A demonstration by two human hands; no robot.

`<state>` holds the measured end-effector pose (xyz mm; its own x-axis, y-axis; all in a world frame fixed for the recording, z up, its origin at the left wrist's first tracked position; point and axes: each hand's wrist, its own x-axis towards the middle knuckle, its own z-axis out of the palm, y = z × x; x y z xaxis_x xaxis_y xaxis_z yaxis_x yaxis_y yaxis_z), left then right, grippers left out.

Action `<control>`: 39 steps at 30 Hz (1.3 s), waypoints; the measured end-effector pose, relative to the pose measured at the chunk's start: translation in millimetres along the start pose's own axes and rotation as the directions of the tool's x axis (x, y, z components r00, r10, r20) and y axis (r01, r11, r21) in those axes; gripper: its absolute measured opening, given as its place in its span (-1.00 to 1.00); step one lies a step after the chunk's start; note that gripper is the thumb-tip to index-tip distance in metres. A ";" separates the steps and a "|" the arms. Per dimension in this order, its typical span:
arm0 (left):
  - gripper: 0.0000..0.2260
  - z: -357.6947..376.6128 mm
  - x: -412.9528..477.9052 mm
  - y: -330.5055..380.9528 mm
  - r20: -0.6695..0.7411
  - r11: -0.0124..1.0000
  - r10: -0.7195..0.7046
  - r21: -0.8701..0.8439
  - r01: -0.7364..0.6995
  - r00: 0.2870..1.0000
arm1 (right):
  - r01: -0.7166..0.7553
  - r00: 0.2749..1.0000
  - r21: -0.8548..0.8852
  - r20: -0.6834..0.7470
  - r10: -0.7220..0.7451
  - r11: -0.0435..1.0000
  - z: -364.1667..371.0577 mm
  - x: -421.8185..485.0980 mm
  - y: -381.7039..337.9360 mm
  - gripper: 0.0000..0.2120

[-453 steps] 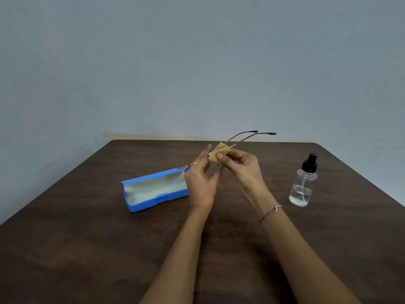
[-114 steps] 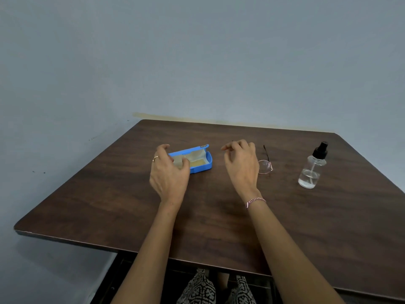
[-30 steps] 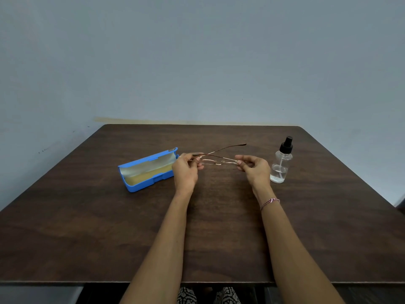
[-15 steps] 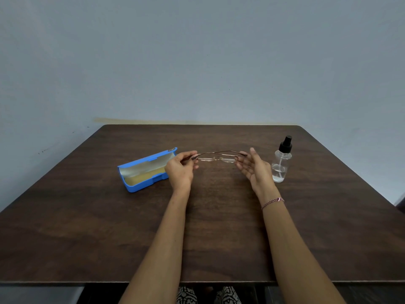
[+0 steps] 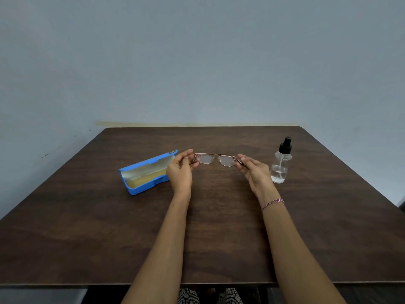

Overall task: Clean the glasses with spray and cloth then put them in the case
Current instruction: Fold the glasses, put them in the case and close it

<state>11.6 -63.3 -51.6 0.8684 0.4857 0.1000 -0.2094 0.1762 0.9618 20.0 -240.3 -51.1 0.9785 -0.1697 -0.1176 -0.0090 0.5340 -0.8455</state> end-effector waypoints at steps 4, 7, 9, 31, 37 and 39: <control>-0.77 1.7 -3.0 -0.1 0.043 0.999 -0.018 -0.026 0.019 0.999 | 0.034 0.999 -0.070 0.016 -0.033 0.997 -0.2 3.5 5.9 -0.91; -0.74 3.8 -3.4 -3.1 0.075 0.997 0.030 0.065 -0.035 0.997 | 0.052 0.998 -0.088 0.029 -0.049 0.995 -0.2 4.8 9.8 -0.91; -0.73 3.5 -3.3 -3.8 0.076 0.993 0.045 0.101 -0.052 0.996 | 0.062 0.998 -0.069 0.024 -0.060 0.996 0.1 4.4 9.4 -0.93; -0.79 -96.6 -12.3 50.8 -0.169 0.804 0.160 0.594 -0.029 0.973 | 0.284 0.929 -0.532 0.359 -0.091 0.797 65.2 -18.7 43.4 -0.82; -0.79 -120.1 -7.2 55.2 -0.228 0.760 0.170 0.650 0.020 0.959 | 0.329 0.931 -0.685 0.350 -0.103 0.650 98.9 -19.9 52.1 -0.81; -0.78 -123.3 -4.8 53.1 -0.251 0.762 0.166 0.646 0.038 0.954 | 0.359 0.924 -0.717 0.363 -0.119 0.597 108.7 -21.1 53.7 -0.81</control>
<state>-59.1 49.2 -32.4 0.6809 0.7071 0.1909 0.1637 -0.4010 0.9013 21.3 -118.0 -37.3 0.9802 0.0803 0.1812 0.1978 -0.3361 -0.9208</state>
